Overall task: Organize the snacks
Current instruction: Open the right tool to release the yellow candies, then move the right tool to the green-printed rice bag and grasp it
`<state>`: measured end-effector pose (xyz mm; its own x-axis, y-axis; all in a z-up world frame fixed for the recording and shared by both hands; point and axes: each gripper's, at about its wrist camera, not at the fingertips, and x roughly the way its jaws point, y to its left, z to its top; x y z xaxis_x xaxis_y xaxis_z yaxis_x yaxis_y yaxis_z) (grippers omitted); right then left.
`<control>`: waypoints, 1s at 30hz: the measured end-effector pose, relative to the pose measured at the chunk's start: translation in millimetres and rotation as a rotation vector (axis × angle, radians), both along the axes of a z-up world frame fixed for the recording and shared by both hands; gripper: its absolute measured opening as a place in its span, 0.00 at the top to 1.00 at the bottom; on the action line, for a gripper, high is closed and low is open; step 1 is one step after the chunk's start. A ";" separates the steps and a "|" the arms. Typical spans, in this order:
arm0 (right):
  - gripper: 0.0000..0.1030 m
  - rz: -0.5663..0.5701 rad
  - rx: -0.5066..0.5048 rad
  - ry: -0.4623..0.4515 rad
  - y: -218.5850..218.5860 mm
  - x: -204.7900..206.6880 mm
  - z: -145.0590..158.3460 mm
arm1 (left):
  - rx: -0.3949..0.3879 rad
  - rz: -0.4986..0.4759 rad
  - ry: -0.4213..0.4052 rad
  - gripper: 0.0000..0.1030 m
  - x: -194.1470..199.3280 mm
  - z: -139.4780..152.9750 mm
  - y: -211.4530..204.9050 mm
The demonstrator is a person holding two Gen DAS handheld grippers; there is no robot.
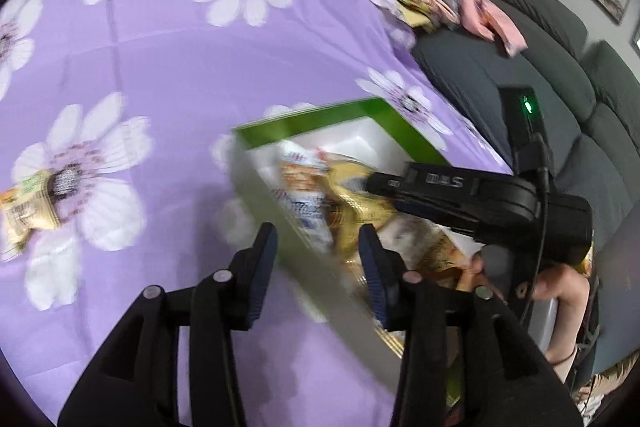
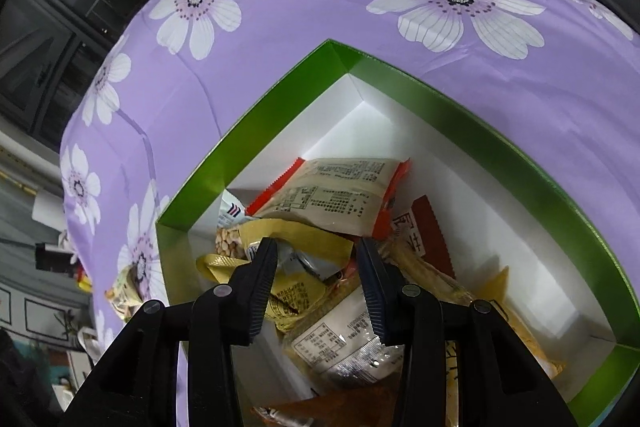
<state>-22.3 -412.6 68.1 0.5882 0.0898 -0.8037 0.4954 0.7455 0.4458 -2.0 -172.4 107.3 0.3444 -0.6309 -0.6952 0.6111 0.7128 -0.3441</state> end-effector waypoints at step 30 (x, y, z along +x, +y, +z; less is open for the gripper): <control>0.23 0.162 -0.192 -0.252 88.3 1.6 71.4 | -0.080 0.633 0.114 0.21 81.7 -35.5 226.4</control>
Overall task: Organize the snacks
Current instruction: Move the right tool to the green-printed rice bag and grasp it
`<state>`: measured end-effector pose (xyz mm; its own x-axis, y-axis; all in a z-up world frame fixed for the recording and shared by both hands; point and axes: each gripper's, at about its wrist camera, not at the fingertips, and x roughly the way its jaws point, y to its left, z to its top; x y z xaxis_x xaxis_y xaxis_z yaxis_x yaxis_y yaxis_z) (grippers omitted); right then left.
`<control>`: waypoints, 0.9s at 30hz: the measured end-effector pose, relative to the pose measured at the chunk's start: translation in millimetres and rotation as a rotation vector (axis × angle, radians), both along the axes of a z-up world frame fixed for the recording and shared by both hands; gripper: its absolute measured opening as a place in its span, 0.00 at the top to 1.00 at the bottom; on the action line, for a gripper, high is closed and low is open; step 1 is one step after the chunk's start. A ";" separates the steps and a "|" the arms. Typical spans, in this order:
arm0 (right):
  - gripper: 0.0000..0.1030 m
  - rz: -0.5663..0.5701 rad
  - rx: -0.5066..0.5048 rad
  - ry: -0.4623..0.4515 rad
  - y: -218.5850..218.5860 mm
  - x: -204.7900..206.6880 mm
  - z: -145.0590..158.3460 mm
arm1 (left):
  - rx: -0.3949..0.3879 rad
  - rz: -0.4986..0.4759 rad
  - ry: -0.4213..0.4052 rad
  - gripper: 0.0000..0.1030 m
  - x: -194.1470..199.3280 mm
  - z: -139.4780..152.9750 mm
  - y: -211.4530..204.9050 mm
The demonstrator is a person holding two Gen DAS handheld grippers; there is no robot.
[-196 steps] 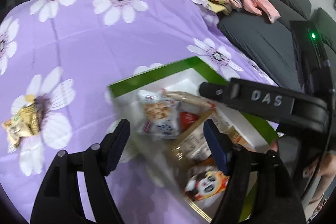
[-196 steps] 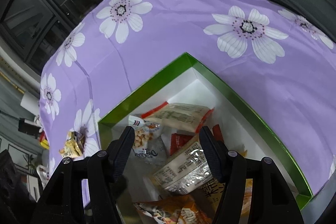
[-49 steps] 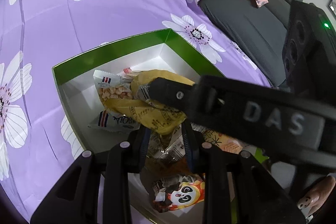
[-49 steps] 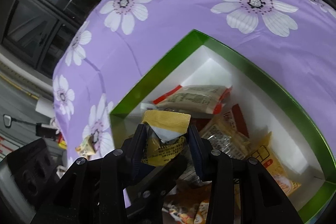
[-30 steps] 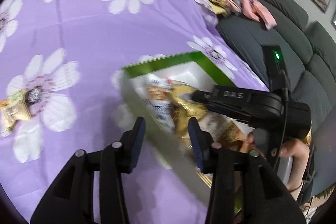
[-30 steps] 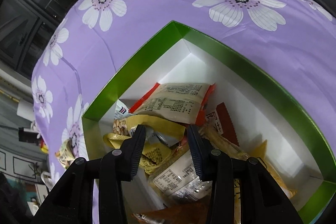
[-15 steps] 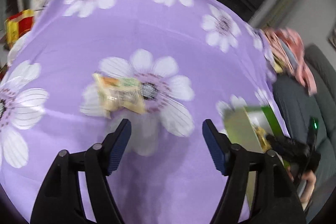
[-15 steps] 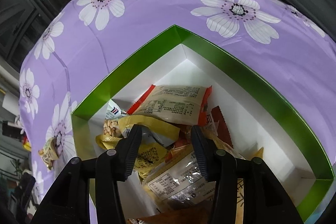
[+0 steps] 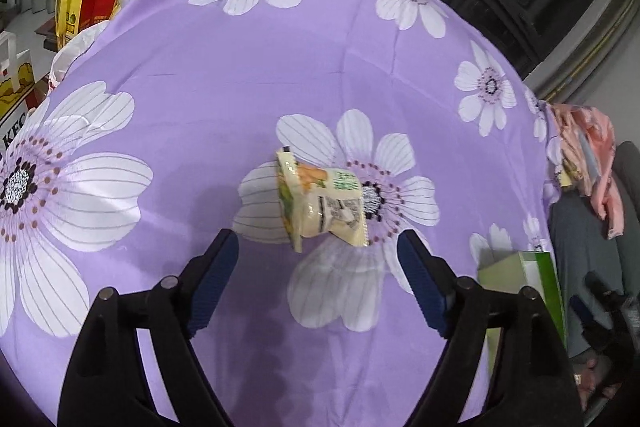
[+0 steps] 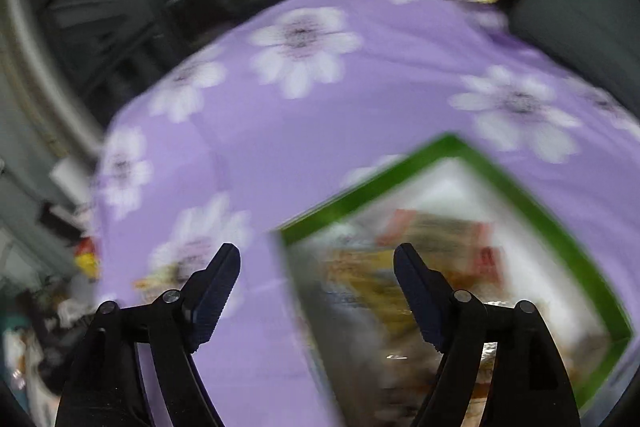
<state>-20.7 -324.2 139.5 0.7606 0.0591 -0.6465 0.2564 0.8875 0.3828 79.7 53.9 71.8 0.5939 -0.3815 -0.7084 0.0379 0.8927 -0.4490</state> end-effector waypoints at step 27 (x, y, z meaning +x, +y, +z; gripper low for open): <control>0.41 0.652 0.072 0.288 221.8 193.5 -116.7 | -0.004 -0.071 0.091 0.66 48.2 -46.6 -20.0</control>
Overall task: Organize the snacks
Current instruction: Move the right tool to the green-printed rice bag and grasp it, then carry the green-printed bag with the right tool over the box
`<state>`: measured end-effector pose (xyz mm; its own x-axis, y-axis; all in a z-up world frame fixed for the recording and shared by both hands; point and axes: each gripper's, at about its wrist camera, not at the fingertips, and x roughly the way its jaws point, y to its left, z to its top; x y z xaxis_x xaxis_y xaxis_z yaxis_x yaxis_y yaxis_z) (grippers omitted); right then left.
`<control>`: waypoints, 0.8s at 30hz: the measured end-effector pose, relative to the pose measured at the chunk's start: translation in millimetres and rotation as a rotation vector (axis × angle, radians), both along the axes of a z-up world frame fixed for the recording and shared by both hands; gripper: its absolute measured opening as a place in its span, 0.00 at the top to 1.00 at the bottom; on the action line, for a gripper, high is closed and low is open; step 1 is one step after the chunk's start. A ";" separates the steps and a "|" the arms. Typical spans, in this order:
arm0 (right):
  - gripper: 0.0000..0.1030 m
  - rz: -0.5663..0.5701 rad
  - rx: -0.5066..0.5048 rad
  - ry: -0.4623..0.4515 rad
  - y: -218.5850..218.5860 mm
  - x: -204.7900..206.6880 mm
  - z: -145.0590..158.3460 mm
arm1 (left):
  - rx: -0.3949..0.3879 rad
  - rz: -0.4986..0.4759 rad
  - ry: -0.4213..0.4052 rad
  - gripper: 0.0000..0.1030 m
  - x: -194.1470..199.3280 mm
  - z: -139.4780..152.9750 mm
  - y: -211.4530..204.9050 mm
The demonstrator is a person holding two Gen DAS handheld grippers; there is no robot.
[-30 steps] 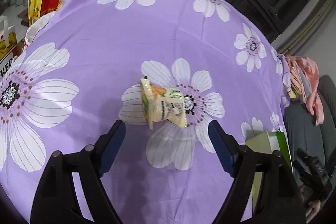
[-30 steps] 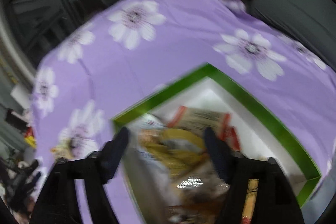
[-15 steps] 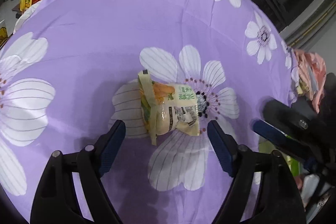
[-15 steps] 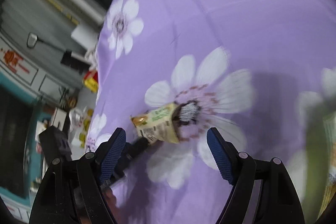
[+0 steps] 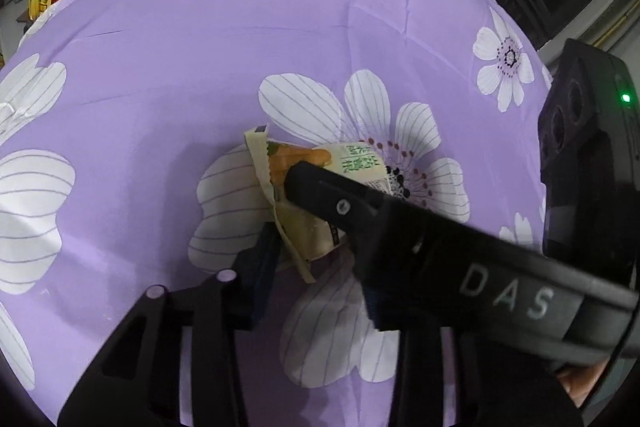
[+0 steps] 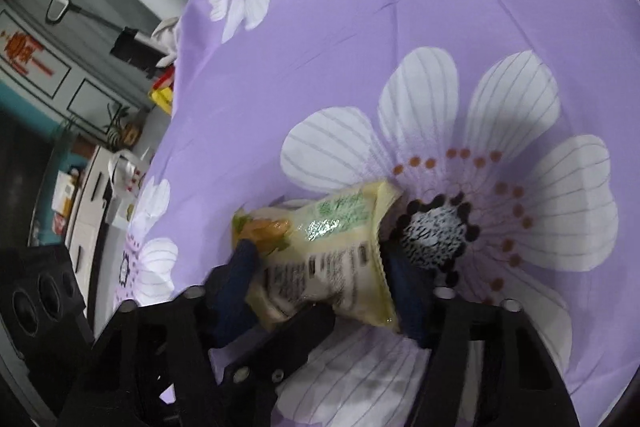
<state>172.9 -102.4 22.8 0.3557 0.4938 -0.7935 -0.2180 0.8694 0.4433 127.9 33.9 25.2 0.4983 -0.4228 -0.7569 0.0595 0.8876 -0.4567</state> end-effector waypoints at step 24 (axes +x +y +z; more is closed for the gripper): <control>0.50 -0.101 -0.102 -0.197 -45.4 -154.7 48.5 | -0.008 -0.200 -0.141 0.69 -136.8 32.9 -54.9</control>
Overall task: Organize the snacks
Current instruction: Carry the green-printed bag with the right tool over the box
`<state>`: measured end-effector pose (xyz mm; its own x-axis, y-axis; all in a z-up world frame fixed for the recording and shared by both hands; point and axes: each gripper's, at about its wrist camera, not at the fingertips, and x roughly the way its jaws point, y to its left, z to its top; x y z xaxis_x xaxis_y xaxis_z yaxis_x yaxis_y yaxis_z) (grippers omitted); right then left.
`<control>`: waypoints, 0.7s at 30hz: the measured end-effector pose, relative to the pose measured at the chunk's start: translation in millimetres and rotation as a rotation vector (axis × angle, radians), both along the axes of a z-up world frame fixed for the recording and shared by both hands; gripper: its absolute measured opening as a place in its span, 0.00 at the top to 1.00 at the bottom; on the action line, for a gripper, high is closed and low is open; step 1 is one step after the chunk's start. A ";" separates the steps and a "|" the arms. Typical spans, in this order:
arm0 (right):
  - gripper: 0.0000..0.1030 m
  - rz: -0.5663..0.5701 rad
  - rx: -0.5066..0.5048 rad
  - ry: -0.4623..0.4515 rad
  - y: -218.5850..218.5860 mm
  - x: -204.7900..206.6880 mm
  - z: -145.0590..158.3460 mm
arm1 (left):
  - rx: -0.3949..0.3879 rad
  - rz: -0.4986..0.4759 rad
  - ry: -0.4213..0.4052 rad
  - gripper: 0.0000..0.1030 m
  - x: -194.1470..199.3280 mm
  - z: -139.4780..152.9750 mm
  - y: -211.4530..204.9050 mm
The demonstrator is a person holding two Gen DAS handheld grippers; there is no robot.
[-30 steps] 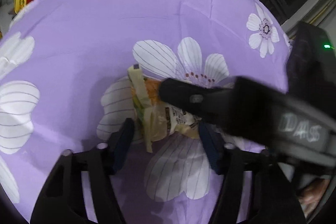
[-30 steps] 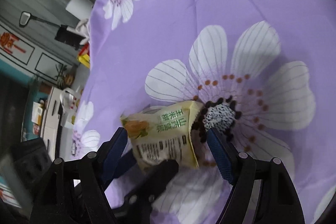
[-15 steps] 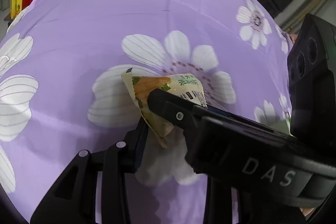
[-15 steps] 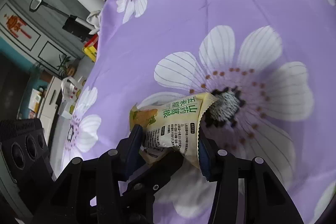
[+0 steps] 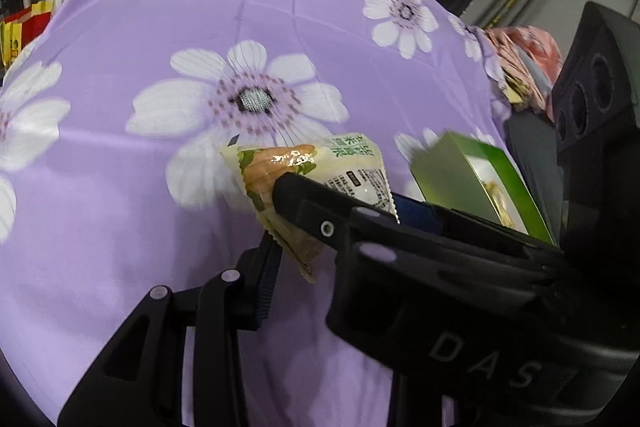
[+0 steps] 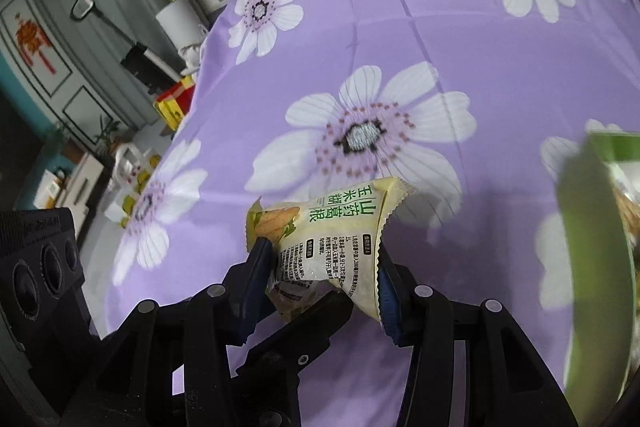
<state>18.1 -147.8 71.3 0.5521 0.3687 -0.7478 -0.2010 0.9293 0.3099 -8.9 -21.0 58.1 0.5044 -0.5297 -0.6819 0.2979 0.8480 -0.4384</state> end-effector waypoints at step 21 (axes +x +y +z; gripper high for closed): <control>0.50 -0.036 -0.025 -0.110 -26.3 -83.1 24.1 | -0.020 -0.046 -0.095 0.68 -67.4 26.7 -30.2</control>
<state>-64.9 -174.1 95.4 0.6438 0.3293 -0.6907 -0.1991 0.9437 0.2642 -76.3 -51.2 84.8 0.5406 -0.5667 -0.6217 0.3775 0.8239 -0.4228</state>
